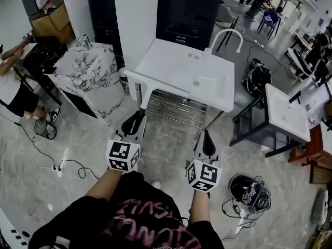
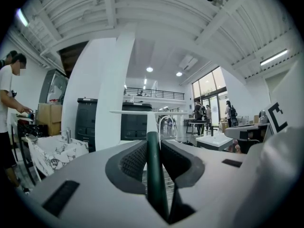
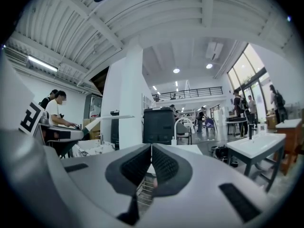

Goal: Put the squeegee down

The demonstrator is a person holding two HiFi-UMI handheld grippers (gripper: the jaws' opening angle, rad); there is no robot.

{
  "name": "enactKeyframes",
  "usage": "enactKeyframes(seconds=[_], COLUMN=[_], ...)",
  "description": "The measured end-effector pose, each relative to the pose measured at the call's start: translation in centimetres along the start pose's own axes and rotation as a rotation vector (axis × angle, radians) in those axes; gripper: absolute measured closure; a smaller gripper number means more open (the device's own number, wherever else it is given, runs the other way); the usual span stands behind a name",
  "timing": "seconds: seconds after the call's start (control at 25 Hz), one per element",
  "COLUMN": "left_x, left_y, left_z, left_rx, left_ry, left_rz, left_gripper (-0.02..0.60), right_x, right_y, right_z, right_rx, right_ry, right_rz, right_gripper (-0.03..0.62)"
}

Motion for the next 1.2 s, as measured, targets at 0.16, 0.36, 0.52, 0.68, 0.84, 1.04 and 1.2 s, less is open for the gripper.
enactKeyframes(seconds=[0.16, 0.36, 0.52, 0.68, 0.84, 1.04, 1.2], left_x=[-0.6, -0.7, -0.3, 0.3, 0.8, 1.6, 2.6], left_y=[-0.3, -1.1, -2.1, -3.1, -4.2, -6.0, -7.5], left_z=[-0.1, 0.0, -0.2, -0.2, -0.4, -0.3, -0.2], left_rx=[0.004, -0.004, -0.021, -0.035, -0.041, -0.054, -0.063], left_ry=[-0.006, -0.012, -0.009, -0.003, -0.004, -0.014, -0.011], left_rz=[-0.008, -0.008, -0.007, 0.002, -0.004, -0.011, -0.013], left_gripper=[0.488, 0.488, 0.488, 0.488, 0.488, 0.488, 0.488], right_x=[-0.5, -0.9, -1.0, -1.0, -1.0, -0.4, -0.5], right_y=[0.0, -0.7, -1.6, -3.0, -4.4, -6.6, -8.3], right_z=[-0.4, -0.3, -0.4, -0.5, -0.5, 0.0, -0.1], right_rx=[0.009, -0.002, -0.014, -0.019, -0.027, -0.051, -0.049], right_ry=[0.002, 0.008, 0.013, 0.023, 0.015, 0.032, 0.030], right_rz=[0.000, 0.006, 0.001, 0.012, 0.015, 0.030, 0.022], right_gripper=[0.573, 0.574, 0.572, 0.572, 0.573, 0.574, 0.573])
Point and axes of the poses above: the fingertips, and each gripper's own axes: y backward along the fingers, x to its left, z out of its top, the point moved 9 cm from there along y, backward along the fingers, and after that the axes turned 1 degree about y, right-handed, at the moved point
